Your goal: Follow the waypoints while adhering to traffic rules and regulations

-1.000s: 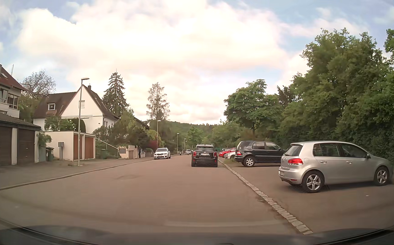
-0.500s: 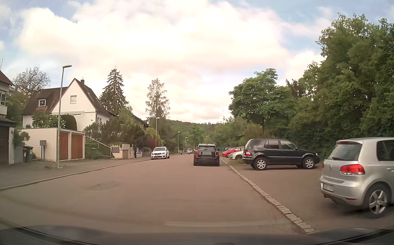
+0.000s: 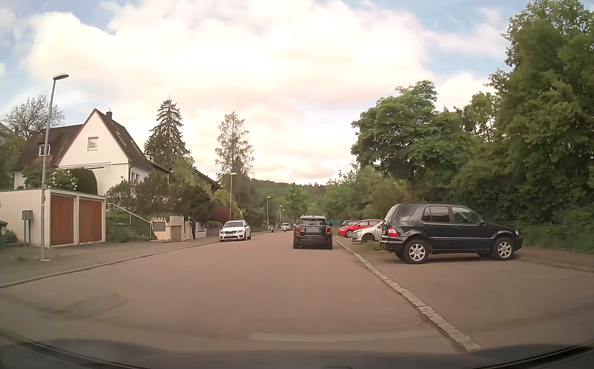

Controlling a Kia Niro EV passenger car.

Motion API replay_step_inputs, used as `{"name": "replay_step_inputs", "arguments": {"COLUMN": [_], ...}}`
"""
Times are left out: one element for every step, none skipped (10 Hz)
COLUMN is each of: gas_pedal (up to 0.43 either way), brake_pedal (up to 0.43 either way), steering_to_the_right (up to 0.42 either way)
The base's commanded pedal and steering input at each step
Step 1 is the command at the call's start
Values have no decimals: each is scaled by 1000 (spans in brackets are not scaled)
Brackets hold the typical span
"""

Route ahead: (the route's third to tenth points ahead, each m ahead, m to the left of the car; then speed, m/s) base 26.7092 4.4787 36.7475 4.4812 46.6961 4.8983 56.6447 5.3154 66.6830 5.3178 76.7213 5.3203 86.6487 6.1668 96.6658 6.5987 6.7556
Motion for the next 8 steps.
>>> {"name": "replay_step_inputs", "arguments": {"gas_pedal": [87, 87, 87, 87, 87, 87, 87, 87], "brake_pedal": [0, 0, 0, 0, 0, 0, 0, 0], "steering_to_the_right": [0, 3, 5, 4, 4, 4, 4, 4]}}
